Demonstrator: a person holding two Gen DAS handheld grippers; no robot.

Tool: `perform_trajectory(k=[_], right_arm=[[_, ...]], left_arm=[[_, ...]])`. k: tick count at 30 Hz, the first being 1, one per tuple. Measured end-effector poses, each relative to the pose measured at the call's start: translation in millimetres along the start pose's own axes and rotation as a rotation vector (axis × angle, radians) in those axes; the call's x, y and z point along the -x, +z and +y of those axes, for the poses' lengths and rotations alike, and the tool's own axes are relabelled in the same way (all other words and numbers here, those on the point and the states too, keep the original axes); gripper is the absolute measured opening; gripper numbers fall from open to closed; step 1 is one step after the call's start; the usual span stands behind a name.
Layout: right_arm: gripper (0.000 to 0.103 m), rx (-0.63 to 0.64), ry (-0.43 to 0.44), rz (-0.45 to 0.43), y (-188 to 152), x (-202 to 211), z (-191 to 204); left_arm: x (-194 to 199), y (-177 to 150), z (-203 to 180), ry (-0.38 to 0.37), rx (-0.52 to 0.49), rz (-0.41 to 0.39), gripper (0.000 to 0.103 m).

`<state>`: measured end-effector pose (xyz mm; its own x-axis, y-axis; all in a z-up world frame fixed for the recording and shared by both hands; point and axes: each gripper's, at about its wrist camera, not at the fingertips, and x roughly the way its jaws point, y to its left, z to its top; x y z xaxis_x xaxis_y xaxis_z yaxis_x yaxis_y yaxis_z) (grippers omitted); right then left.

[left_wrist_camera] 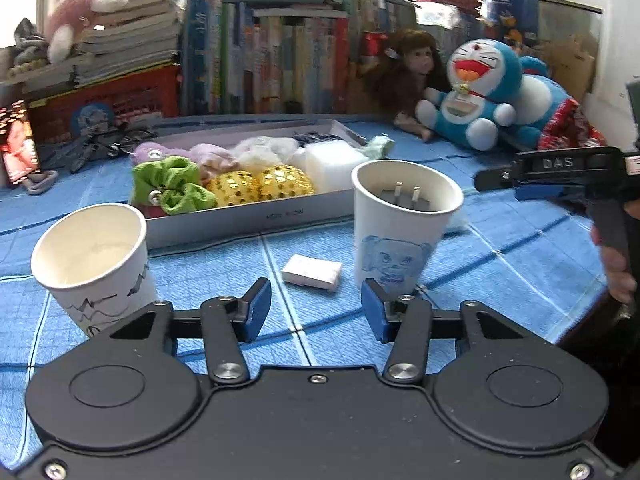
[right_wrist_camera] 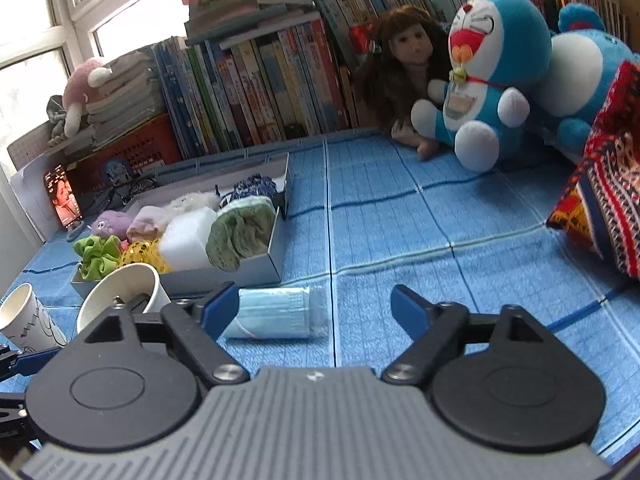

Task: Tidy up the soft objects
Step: 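Move the left tool toward the small white block while the right tool approaches the blue mask packet, then close the left tool on the white block while the right tool grasps the mask packet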

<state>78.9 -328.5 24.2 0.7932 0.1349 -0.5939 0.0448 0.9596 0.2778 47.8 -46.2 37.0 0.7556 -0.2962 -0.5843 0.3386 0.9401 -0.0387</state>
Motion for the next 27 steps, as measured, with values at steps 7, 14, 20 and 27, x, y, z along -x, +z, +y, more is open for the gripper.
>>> perform_trajectory(k=[7, 14, 20, 27], right_arm=[[0.074, -0.109, 0.062, 0.06, -1.5, -18.2, -10.9], [0.061, -0.196, 0.08, 0.1, -2.4, -33.1, -22.3], [0.06, -0.21, 0.08, 0.115, -2.5, -40.5, -25.7], [0.06, -0.215, 0.083, 0.117, -0.7, -43.4, -27.0]], left_arm=[[-22.7, -12.7, 1.1, 0.025, 0.082, -0.013, 0.048], [-35.7, -9.5, 3.1, 0.073, 0.112, -0.045, 0.048], [-49.3, -6.7, 2.8, 0.061, 0.131, -0.028, 0.054], [-62.5, -7.7, -0.3, 0.049, 0.147, -0.015, 0.057]])
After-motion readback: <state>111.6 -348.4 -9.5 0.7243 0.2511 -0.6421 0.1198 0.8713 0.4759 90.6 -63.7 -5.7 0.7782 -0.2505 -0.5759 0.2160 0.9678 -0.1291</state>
